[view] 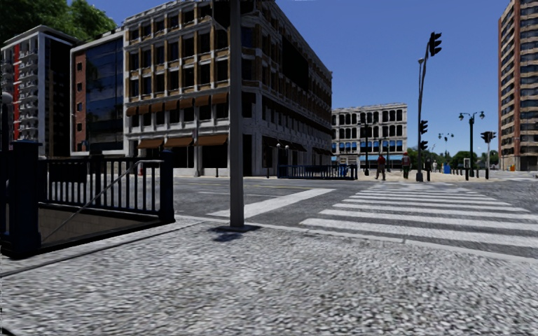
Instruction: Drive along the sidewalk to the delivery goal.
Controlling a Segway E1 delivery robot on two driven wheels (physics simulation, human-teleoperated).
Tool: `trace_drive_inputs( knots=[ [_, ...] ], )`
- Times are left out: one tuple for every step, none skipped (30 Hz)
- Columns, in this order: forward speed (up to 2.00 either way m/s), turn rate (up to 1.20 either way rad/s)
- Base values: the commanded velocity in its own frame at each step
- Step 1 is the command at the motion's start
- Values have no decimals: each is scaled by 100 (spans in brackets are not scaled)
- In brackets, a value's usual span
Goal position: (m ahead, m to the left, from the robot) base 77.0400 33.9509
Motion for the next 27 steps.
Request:
trace_drive_inputs(
  knots=[
    [127,-72],
    [128,-72],
    [128,-72],
    [129,-72],
    [130,-72],
    [131,-72],
    [131,-72],
    [131,-72],
    [131,-72],
    [131,-72],
    [131,-72],
    [131,-72],
    [131,-72],
    [131,-72],
    [131,-72],
    [131,-72],
    [131,-72],
    [131,-70],
    [131,-66],
    [131,-63],
    [131,-49],
    [131,-49],
    [131,-11],
    [131,-8],
    [131,0],
    [131,0],
    [131,0]
  ],
)
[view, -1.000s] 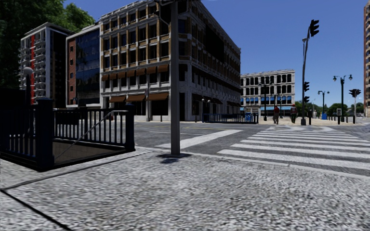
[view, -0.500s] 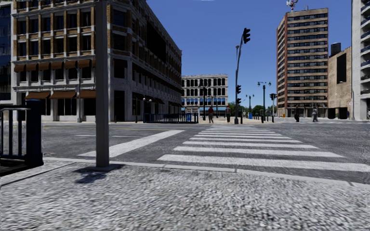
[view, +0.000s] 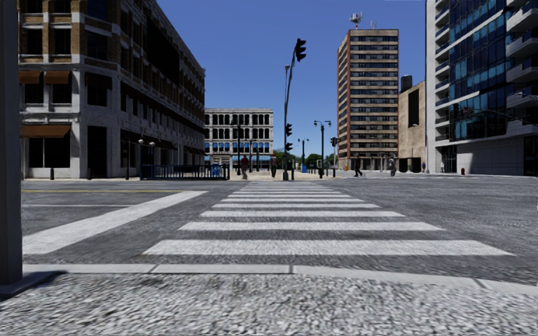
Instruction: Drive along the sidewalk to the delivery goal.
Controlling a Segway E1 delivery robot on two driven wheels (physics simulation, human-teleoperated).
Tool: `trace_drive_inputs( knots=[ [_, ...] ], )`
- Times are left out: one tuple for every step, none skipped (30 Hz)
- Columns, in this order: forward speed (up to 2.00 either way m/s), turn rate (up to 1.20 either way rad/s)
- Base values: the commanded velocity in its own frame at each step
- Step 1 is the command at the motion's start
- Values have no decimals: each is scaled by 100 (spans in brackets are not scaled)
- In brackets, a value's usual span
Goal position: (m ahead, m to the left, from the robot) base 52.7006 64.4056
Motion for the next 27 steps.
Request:
trace_drive_inputs(
  knots=[
    [131,0],
    [131,0],
    [131,0],
    [200,0],
    [200,0],
    [200,0],
    [200,0],
    [200,0],
    [200,0],
    [200,0],
    [200,0],
    [200,0],
    [200,0],
    [200,0],
    [200,0],
    [200,0],
    [200,0],
    [200,0],
    [200,0],
    [200,0],
    [200,0],
    [200,0],
    [200,0],
    [200,0],
    [200,0],
    [193,0],
    [162,0]
  ],
)
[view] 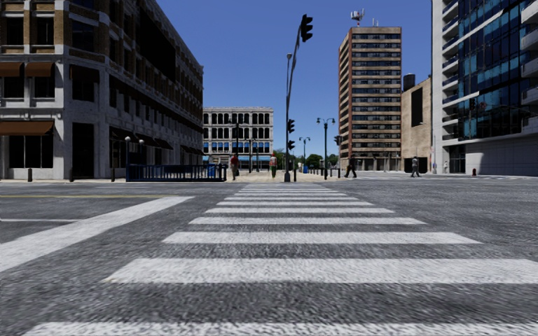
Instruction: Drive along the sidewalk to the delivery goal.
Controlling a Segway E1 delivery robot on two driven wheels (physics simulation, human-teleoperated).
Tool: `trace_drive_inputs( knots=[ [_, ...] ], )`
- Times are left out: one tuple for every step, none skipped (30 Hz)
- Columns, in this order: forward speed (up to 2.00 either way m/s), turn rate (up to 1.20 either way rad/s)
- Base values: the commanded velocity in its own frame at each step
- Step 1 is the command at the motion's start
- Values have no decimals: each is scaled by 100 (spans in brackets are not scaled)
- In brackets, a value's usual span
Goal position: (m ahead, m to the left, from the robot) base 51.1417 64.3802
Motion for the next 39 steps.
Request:
trace_drive_inputs(
  knots=[
    [133,0],
    [133,0],
    [113,0],
    [108,0],
    [107,0],
    [107,0],
    [106,0],
    [106,0],
    [106,0],
    [107,0],
    [108,0],
    [108,0],
    [108,0],
    [109,0],
    [110,0],
    [115,0],
    [115,0],
    [117,0],
    [119,0],
    [120,0],
    [121,0],
    [121,0],
    [121,0],
    [121,0],
    [121,0],
    [121,0],
    [121,0],
    [123,0],
    [124,0],
    [132,0],
    [136,0],
    [136,0],
    [200,0],
    [200,0],
    [200,0],
    [200,0],
    [200,0],
    [200,0],
    [200,0]
  ],
)
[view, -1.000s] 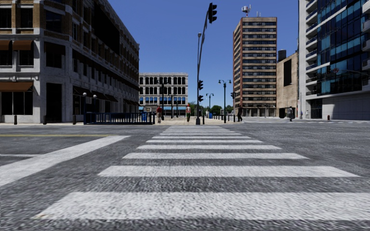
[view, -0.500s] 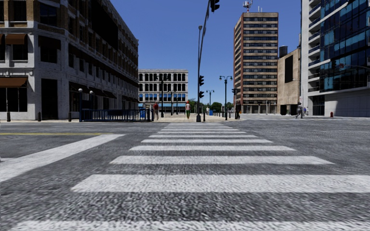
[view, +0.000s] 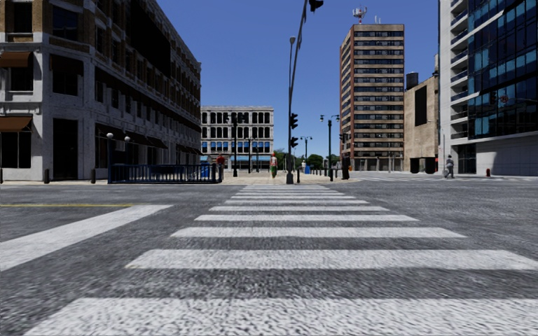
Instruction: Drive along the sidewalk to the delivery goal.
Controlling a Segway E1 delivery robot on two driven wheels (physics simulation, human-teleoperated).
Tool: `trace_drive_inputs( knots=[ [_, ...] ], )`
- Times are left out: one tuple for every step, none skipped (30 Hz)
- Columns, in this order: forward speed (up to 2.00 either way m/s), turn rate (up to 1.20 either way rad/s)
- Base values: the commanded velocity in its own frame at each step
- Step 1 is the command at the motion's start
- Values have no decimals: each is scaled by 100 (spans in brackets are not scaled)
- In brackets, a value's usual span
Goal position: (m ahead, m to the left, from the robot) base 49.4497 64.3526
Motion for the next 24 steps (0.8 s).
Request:
trace_drive_inputs(
  knots=[
    [200,0],
    [200,0],
    [200,0],
    [200,0],
    [200,0],
    [200,0],
    [200,0],
    [200,0],
    [200,0],
    [200,0],
    [200,0],
    [200,0],
    [200,0],
    [200,0],
    [200,0],
    [200,0],
    [200,0],
    [200,0],
    [200,0],
    [200,0],
    [200,0],
    [200,0],
    [200,0],
    [200,0]
  ],
)
